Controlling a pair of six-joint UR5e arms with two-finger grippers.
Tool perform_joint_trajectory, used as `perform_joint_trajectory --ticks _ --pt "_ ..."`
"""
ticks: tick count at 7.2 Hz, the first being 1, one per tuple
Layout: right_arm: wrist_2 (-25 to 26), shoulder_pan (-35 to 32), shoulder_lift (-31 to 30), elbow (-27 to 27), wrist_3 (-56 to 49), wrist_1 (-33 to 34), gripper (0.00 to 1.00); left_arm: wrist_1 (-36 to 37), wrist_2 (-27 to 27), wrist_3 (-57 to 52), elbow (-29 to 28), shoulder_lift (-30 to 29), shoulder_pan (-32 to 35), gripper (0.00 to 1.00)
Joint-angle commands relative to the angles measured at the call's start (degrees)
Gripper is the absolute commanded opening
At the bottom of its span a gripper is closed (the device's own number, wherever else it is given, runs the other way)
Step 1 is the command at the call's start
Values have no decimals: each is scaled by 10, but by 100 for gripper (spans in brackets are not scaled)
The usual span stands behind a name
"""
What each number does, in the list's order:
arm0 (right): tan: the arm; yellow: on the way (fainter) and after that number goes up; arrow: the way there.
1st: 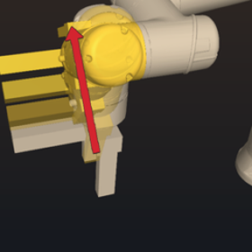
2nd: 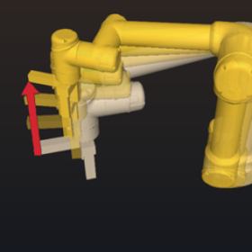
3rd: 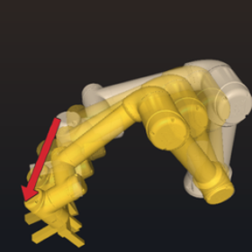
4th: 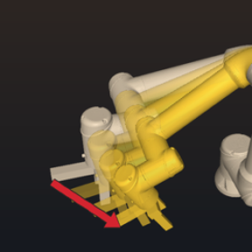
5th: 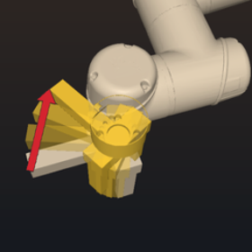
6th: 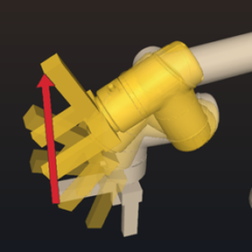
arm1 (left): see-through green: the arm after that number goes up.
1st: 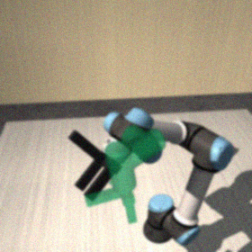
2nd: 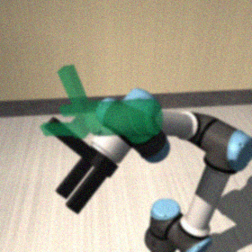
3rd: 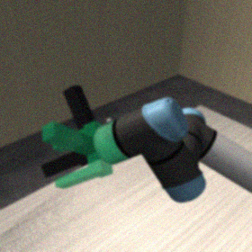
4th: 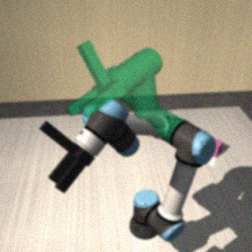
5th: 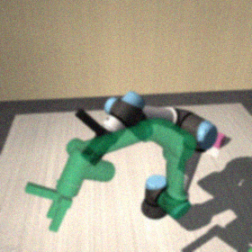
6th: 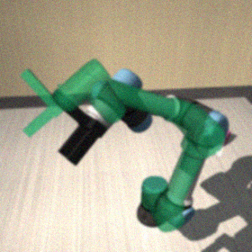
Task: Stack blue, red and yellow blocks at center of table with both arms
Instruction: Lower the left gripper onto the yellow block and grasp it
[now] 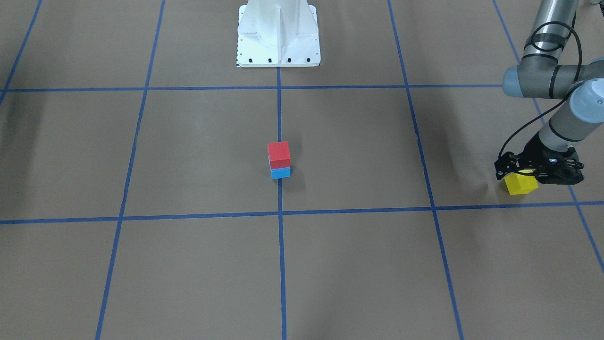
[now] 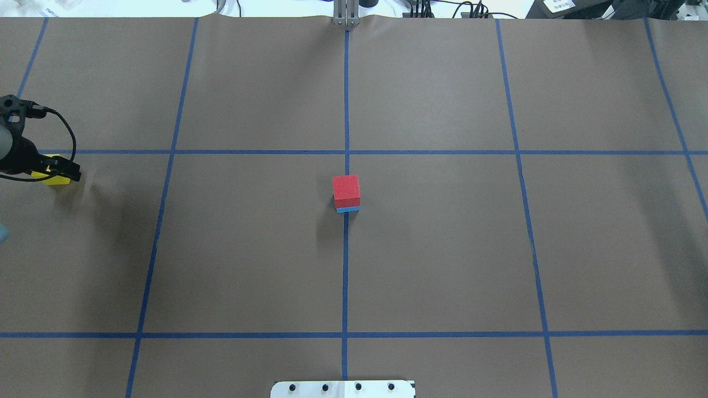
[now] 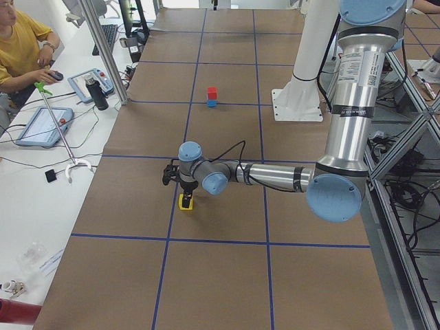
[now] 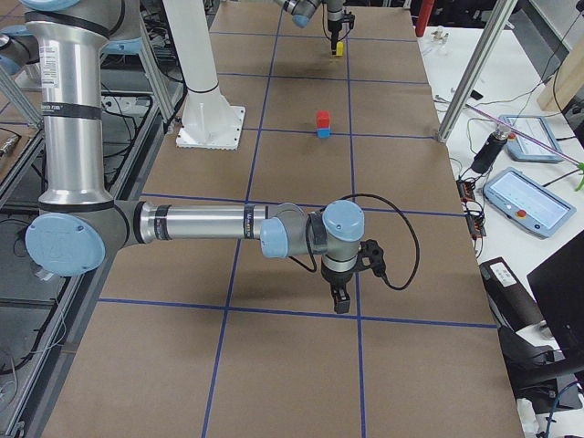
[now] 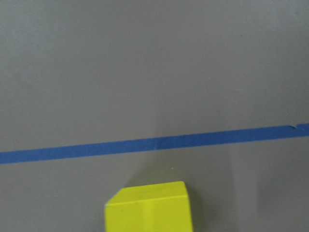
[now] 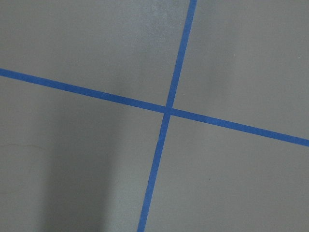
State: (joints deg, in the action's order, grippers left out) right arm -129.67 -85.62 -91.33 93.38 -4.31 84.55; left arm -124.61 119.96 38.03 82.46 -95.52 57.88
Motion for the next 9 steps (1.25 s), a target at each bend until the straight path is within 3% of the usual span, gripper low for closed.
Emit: perform_joint_trajectory --ticks 1,2,3,4,6,9 --pt "-1 -1 0 0 0 0 99 -10 -13 3 -10 0 -5 81" --pt "0 -1 -1 0 0 0 99 -8 -13 1 -12 -2 -5 52" --pt "0 0 -1 -1 0 0 99 -7 -13 1 -6 -11 -5 11" --pt "-1 -1 -1 -1 0 0 99 -2 -12 2 2 -26 -5 0" --pt "-1 -1 -3 0 0 0 99 24 -8 6 16 -67 -3 0" --pt "-1 -1 -5 -1 0 0 99 284 -10 60 130 -190 -22 0"
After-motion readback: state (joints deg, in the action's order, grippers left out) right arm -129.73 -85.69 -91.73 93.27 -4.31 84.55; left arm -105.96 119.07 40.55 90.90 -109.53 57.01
